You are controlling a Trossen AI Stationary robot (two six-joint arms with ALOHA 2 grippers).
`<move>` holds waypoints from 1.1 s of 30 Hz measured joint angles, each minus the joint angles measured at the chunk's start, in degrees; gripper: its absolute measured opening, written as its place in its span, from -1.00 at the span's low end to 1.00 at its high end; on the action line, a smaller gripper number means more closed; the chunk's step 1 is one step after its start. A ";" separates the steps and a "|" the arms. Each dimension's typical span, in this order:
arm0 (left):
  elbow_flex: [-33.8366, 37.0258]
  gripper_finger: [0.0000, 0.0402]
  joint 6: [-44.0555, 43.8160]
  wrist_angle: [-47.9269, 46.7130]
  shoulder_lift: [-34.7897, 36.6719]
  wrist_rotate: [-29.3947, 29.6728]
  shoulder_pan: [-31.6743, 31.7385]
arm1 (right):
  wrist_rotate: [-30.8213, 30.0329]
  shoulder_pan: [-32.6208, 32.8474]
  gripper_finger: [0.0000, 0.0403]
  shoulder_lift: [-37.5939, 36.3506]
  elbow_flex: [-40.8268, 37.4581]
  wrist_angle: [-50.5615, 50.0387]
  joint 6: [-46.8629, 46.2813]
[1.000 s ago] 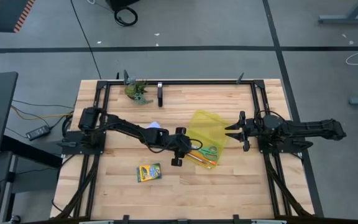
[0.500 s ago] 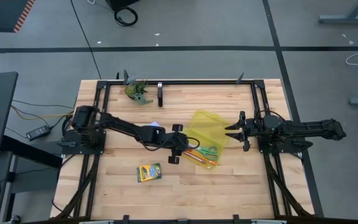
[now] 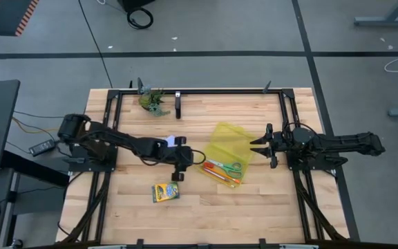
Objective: Pack school essentials
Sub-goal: Put the yellow crayon box into the yellow supply box
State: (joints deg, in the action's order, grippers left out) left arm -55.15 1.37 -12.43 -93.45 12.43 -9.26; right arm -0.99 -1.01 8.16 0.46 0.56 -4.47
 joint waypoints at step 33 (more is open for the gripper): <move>0.67 -0.10 -42.06 -19.96 1.36 -2.61 -20.69 | 0.00 0.01 -0.35 0.02 -0.01 -0.02 0.00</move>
State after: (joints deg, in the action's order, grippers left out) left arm -54.48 -40.69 -32.39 -92.09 9.82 -29.94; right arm -0.99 -0.99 8.19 0.45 0.54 -4.47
